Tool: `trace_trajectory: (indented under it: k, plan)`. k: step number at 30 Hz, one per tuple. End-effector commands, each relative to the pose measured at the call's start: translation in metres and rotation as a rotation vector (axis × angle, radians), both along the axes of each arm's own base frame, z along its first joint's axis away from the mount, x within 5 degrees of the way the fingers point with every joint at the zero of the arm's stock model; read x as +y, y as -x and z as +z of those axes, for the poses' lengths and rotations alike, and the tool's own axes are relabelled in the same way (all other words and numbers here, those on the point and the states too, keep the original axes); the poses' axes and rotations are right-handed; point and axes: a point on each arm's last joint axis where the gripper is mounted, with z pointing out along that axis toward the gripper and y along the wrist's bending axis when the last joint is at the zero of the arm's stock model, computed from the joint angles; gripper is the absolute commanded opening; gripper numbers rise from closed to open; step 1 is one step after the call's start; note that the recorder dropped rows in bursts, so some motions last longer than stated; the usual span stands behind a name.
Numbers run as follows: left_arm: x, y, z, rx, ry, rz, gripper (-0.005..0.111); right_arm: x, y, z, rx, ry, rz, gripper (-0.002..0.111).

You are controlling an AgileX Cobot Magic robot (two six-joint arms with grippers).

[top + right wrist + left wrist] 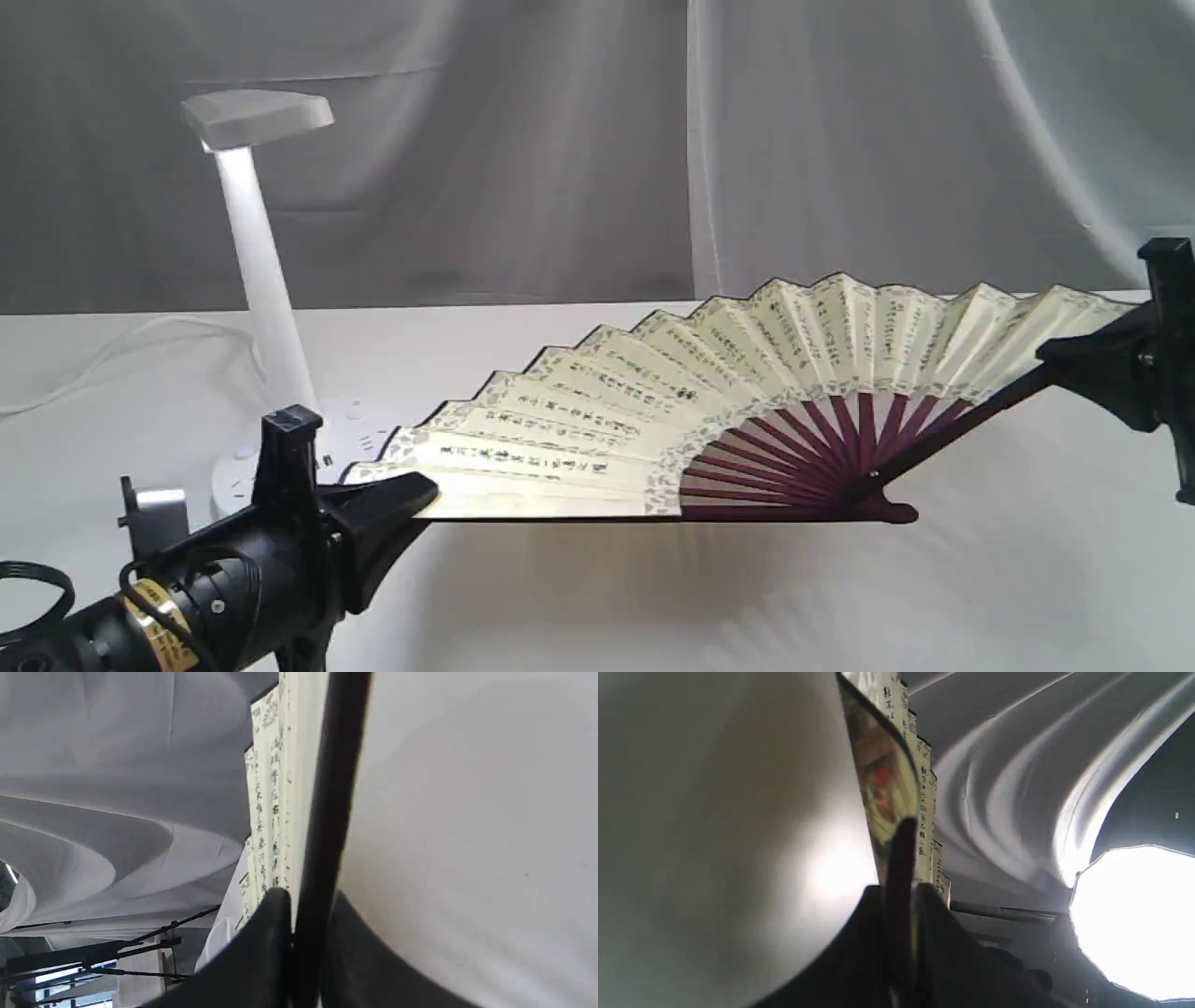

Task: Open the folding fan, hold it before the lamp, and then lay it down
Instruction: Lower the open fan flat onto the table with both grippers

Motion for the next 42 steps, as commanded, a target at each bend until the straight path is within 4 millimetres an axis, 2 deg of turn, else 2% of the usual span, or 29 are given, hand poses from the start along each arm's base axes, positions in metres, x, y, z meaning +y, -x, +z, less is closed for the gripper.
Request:
trace_trajectory:
  k: [1, 4, 15, 21, 29, 42]
  plan:
    - [-0.006, 0.000, 0.003, -0.042, -0.004, -0.037, 0.000, 0.001, 0.000, -0.012, -0.008, 0.023, 0.056, 0.000]
    - [-0.004, -0.002, 0.002, -0.036, 0.001, -0.012, 0.000, 0.000, -0.002, -0.021, 0.000, 0.001, 0.040, 0.000]
    - [-0.002, -0.004, -0.018, 0.036, 0.000, 0.029, 0.000, -0.003, -0.003, -0.029, 0.018, 0.055, 0.025, 0.000]
    - [-0.002, -0.004, -0.023, 0.037, 0.008, 0.030, 0.000, -0.004, -0.003, -0.030, 0.026, 0.068, 0.015, 0.000]
    - [-0.001, -0.004, -0.023, 0.037, 0.004, 0.035, 0.000, -0.003, -0.003, -0.033, 0.035, 0.078, 0.033, 0.000]
    - [0.001, -0.004, -0.027, 0.072, -0.019, 0.056, 0.000, -0.001, -0.002, -0.057, 0.087, 0.032, 0.057, 0.003]
